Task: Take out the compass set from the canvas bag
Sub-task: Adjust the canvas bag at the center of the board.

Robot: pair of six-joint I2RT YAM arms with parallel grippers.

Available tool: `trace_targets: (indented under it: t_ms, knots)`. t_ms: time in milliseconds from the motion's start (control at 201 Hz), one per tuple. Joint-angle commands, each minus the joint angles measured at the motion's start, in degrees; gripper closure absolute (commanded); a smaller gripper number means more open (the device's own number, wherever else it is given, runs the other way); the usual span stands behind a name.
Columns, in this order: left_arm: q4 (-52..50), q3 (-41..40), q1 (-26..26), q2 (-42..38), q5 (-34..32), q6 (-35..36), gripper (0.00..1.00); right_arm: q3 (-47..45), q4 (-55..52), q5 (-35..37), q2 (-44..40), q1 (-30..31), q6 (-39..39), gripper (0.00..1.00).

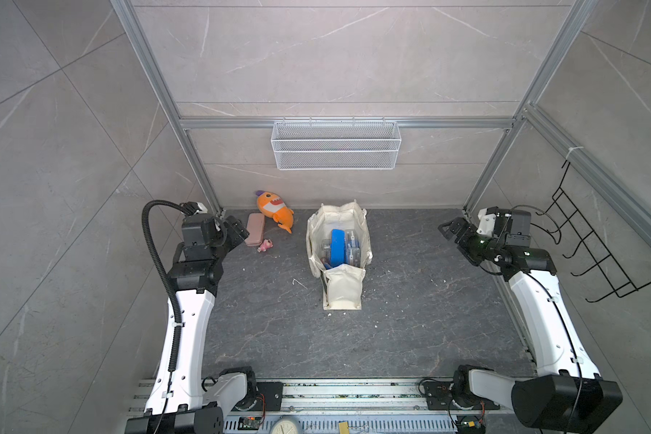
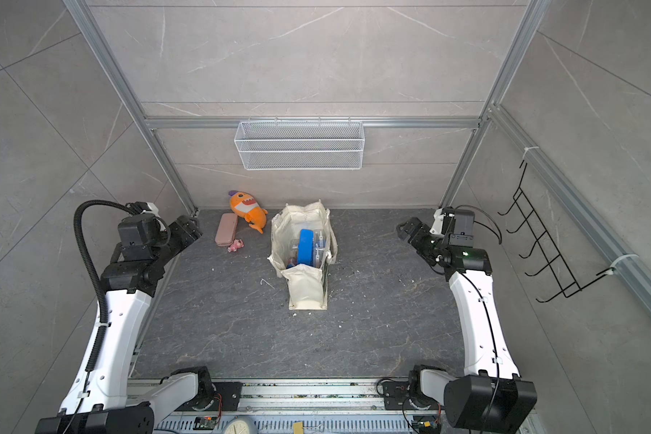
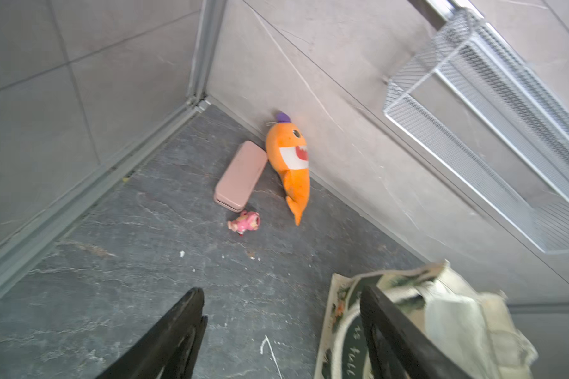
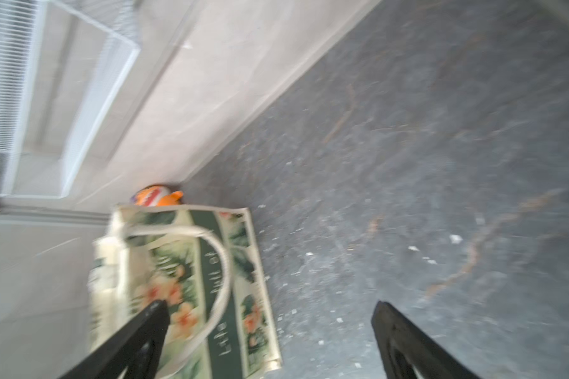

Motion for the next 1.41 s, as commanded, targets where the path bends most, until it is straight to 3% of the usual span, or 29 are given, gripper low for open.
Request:
trace_targets:
  t_ms: [0, 174, 339, 494, 758, 1122, 1401]
  knots:
    - [-6.96, 4.23, 0.09, 1.59, 11.25, -2.31, 0.22, 5.37, 2.04, -14.08, -1.51, 0.13, 3.21, 0.00]
    - [-10.17, 3.58, 0.01, 3.48, 24.19, -6.07, 0.26, 6.92, 2.23, -21.67, -0.39, 0.98, 5.21, 0.13]
    - [-10.09, 1.06, -1.83, 4.42, 29.71, -8.96, 0.28, 7.13, -0.80, -20.13, 1.37, 3.60, 3.60, 0.23]
    - [-11.93, 3.54, -9.10, 9.13, 26.20, -8.24, 0.30, 9.73, -6.82, -12.07, 5.86, 9.53, 0.83, 0.28]
    - [-19.93, 14.02, -19.57, 22.44, 17.43, -4.93, 0.35, 14.39, -9.67, -0.53, 11.82, 20.59, -0.42, 0.24]
    - [-22.54, 22.38, -22.11, 29.48, 13.97, -4.66, 0.37, 24.69, -13.98, 9.78, 23.35, 32.80, -2.42, 0.29]
    - [-22.75, 23.74, -22.82, 33.57, 13.57, -4.79, 0.38, 37.13, -20.38, 18.26, 34.82, 38.59, -4.16, 0.26]
